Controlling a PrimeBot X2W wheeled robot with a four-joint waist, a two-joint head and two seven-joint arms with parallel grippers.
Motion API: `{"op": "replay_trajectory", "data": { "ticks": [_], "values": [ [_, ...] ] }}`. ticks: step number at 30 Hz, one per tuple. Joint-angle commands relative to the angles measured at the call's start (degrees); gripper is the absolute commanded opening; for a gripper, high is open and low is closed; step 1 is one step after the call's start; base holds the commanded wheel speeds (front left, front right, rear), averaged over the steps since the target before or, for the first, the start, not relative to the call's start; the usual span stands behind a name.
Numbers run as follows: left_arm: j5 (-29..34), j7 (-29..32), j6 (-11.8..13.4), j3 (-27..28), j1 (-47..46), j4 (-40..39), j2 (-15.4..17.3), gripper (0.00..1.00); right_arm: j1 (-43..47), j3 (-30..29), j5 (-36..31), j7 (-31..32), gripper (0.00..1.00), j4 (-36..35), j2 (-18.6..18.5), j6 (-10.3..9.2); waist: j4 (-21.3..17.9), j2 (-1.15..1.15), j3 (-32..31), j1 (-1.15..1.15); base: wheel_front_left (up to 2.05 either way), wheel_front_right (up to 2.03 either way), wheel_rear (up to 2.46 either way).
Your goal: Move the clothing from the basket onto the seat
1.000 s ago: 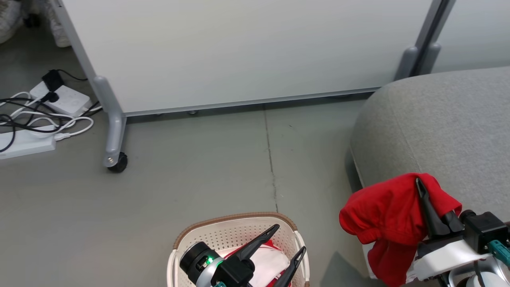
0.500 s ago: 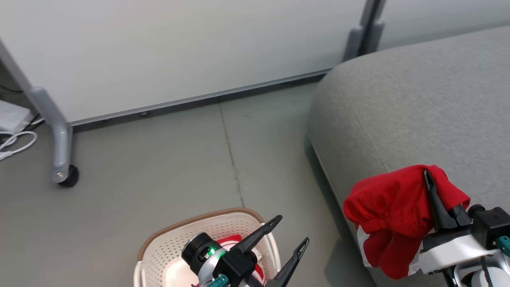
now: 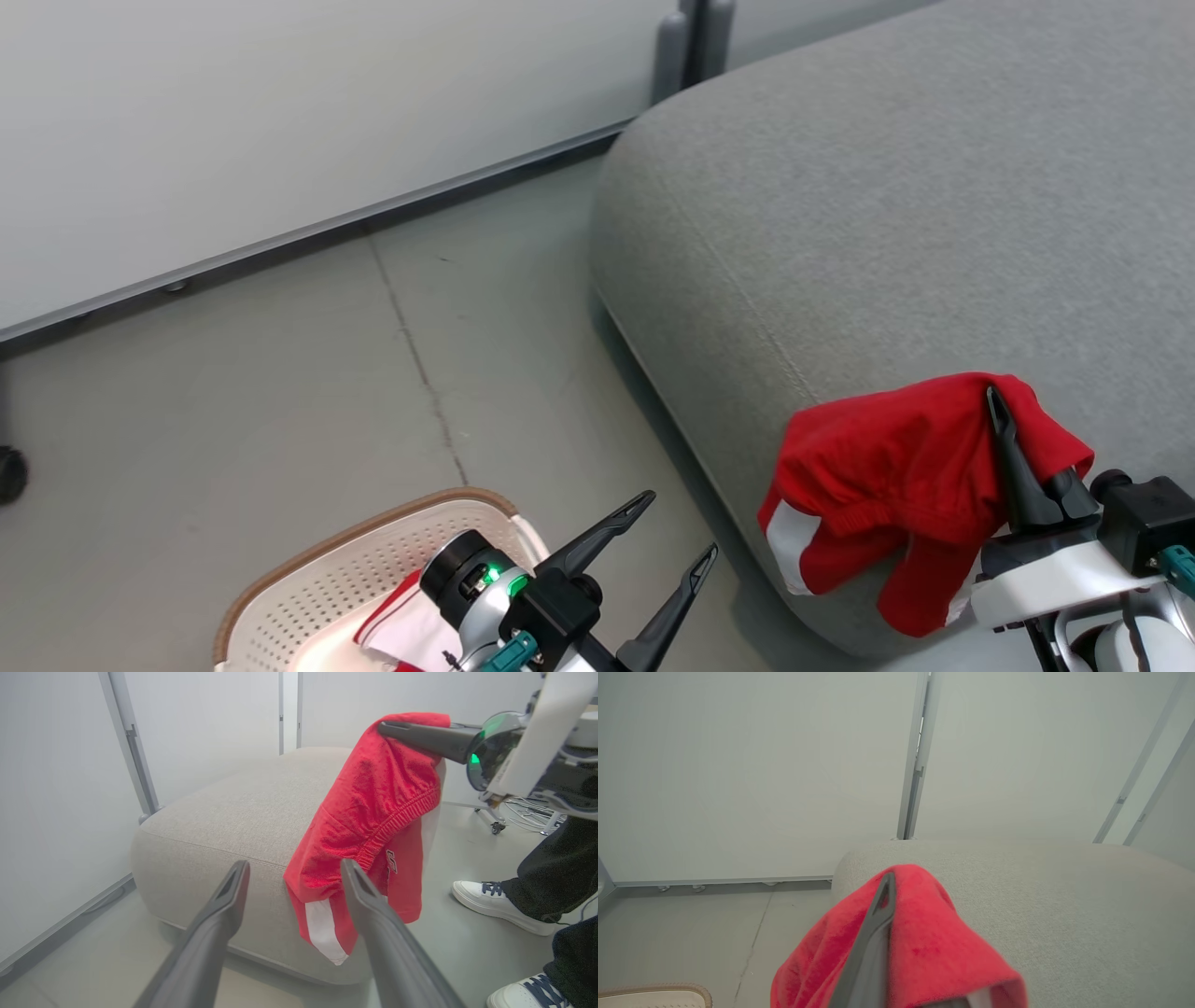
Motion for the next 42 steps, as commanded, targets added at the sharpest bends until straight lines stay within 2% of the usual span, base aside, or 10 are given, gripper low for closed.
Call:
{"op": "replay_trajectory", "data": {
  "ticks": [1, 11, 23, 29, 35, 42],
  "values": [
    [0.47, -0.05, -0.07, 0.15, -0.86, -0.03, 0.11, 1.0, -0.77, -0.29, -0.23, -0.09, 0.0, -0.41, 0.06, 0.01, -1.73, 0.0, 0.81, 0.0, 0.0, 0.0, 0.0],
    [0.79, -0.05, -0.07, -0.3, -2.03, 0.28, -0.09, 1.0, -1.16, -0.95, -0.25, -0.09, 0.0, -0.61, 0.63, 0.01, -4.89, 0.0, 2.46, 0.0, 0.0, 0.0, 0.0],
    [0.5, -0.05, -0.07, -0.74, -3.71, -0.19, 0.04, 1.0, -3.8, -6.5, -0.11, -0.09, 0.0, -3.54, 0.46, 0.01, -2.23, 0.0, 5.67, 0.0, 0.0, 0.0, 0.0],
    [1.08, -0.05, -0.07, -1.32, -5.76, -0.13, 1.1, 1.0, -9.93, -9.85, -0.29, -0.1, 0.0, -6.24, -2.53, 0.01, -0.71, 0.0, 9.94, 0.0, 0.0, 0.0, 0.0],
    [1.55, -0.05, -0.06, -3.37, -10.65, -0.18, 3.81, 1.0, -21.21, -13.87, 0.28, -0.09, 0.0, -9.02, -8.96, 0.01, 1.63, 0.0, 17.68, 0.0, 0.0, 0.0, 0.0],
    [1.62, -0.05, -0.07, -3.95, -15.02, -0.6, 6.94, 1.0, -33.94, -15.6, 1.45, -0.09, 0.0, -4.88, -14.98, 0.01, 3.1, 0.0, 24.22, 0.0, 0.0, 0.0, 0.0]
  ]
}}
